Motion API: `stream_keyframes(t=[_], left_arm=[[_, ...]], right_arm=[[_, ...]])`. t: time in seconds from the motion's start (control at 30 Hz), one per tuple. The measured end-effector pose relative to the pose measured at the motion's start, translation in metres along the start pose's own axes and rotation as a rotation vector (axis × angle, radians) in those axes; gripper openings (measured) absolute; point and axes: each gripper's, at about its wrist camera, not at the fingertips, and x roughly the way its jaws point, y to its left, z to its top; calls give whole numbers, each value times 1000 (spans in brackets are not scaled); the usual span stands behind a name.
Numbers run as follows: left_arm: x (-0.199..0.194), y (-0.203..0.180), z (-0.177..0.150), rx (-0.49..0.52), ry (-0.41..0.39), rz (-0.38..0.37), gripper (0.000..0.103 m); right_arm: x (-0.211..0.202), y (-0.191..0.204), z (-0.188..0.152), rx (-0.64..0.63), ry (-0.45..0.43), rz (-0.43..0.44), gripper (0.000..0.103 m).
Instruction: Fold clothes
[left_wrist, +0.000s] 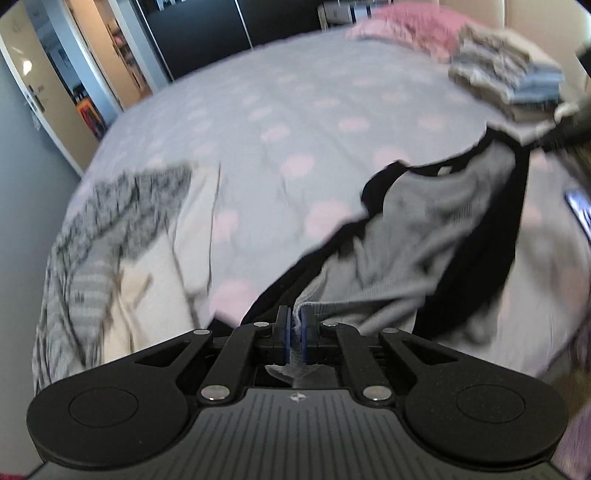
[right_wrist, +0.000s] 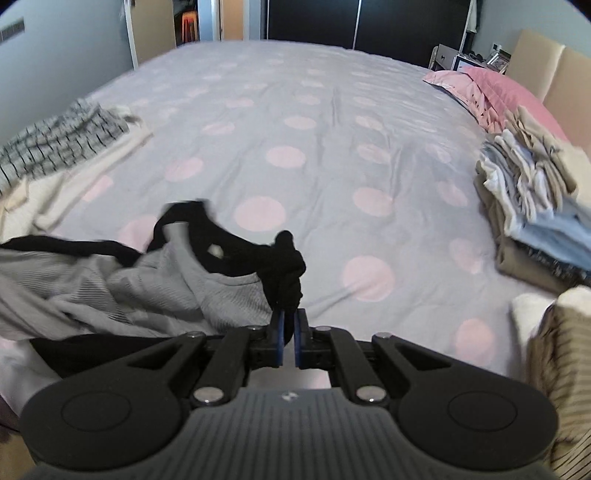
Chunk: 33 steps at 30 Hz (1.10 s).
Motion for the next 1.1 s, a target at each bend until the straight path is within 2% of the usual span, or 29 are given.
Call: stream_keyframes(t=[0.07, 0.13, 0.17, 0.23, 0.3, 0.37, 0.43, 0.5, 0.57, 0.63, 0.77, 0.97, 1.07, 1.1], left_arm=[[3, 2, -14, -3, 47, -26, 3], [10, -1, -28, 5, 107, -57, 3], [14, -3, -34, 27, 123, -76, 3], [19, -7, -40, 60, 130, -95, 6], [21, -3, -35, 44, 121, -116, 6], [21, 4, -25, 12, 102, -153, 10], [15, 4, -18, 5, 86, -175, 19], [13, 2, -9, 21, 63, -183, 20], [14, -1, 3, 50, 35, -185, 20], [19, -6, 16, 79, 11, -184, 20], [41, -16, 45, 121, -15, -209, 20], [86, -26, 93, 158, -60, -258, 20], [116, -30, 112, 177, -57, -271, 26], [128, -31, 118, 180, -43, -285, 31]], right_arm=[[9, -5, 2, -47, 29, -57, 2], [22, -13, -1, -93, 52, -165, 0], [30, -20, -4, -87, 70, -187, 0], [42, -40, -8, 20, 129, -114, 0], [49, -52, -12, 114, 166, -32, 0], [50, -55, -14, 137, 163, -1, 0], [49, -55, -18, 158, 160, 22, 5], [50, -55, -22, 199, 170, 54, 5], [52, -56, -25, 240, 182, 89, 9], [53, -56, -30, 276, 198, 119, 20], [61, -57, -42, 364, 250, 170, 31], [73, -54, -50, 401, 294, 200, 33], [76, -54, -49, 408, 299, 204, 33], [77, -54, -49, 412, 301, 205, 33]])
